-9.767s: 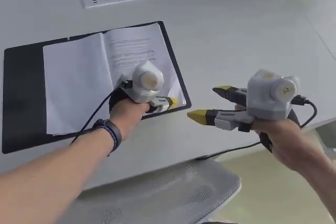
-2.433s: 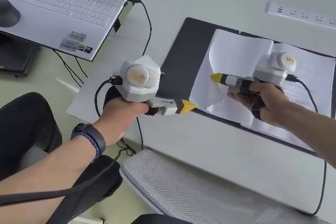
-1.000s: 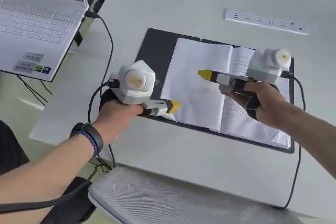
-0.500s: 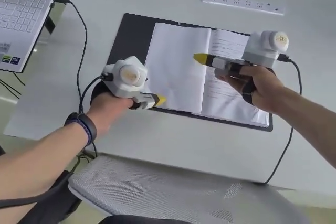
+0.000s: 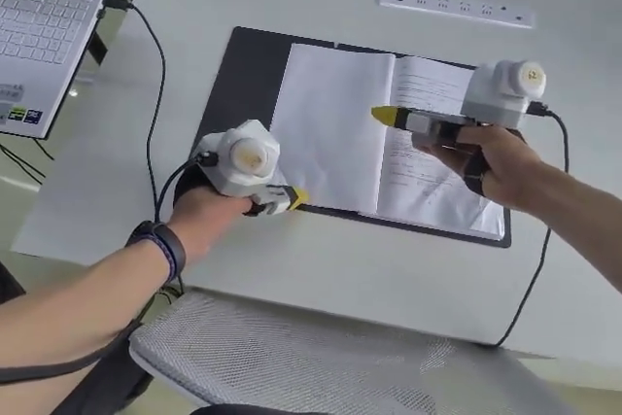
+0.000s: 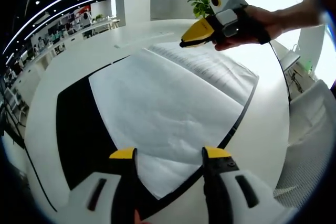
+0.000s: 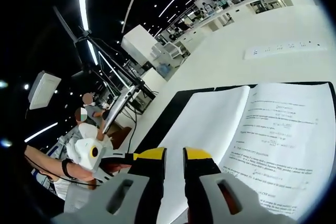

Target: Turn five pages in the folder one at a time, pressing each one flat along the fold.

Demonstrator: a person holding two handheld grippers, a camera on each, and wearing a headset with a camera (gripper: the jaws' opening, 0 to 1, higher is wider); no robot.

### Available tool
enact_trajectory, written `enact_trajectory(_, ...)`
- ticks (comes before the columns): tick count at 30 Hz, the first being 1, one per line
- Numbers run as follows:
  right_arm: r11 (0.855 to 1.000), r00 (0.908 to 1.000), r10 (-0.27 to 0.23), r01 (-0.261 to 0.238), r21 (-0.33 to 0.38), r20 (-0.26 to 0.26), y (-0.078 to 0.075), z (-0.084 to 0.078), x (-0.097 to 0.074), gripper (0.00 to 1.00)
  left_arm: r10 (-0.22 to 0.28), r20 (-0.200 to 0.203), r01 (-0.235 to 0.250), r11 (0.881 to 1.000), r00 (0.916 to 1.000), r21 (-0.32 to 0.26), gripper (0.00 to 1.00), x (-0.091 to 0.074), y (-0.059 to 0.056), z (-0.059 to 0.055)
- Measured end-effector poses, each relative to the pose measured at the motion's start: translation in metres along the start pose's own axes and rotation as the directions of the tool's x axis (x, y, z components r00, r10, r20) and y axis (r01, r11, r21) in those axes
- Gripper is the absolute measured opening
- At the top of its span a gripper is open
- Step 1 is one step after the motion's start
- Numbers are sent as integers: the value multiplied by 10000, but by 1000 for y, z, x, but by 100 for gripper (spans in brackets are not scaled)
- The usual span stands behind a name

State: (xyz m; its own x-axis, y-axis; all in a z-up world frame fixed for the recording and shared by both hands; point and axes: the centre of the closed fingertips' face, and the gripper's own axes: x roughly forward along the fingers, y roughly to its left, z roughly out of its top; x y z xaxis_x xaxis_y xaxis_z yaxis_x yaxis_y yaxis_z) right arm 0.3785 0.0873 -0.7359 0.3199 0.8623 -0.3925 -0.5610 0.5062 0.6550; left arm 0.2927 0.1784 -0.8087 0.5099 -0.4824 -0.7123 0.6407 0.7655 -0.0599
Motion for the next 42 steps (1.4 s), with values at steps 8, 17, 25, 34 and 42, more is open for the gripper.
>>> enact_trajectory(8,9992,10000,-82,82,382,-3,-25,-3,9,8,-14,30,15,9994,10000,-340,48,0,1,1)
enact_trajectory(17,9979,9995,237,-223,614,-217,-32,-16,21,3,34,-22,-35,9989,10000,-461,46,0,3,-1)
enact_trajectory(25,9971,9991,179,-150,752,-380,-45,-27,20,0,52,-95,-55,9996,9999,-269,46,2,3,-2)
enact_trajectory(34,9958,9971,603,-569,721,-459,-45,-24,22,0,59,-101,-62,9997,9999,-249,47,0,2,-1)
enact_trajectory(42,9860,9988,-85,2,1665,489,-74,7,28,0,-11,-112,8,9997,9999,-239,47,6,7,-5)
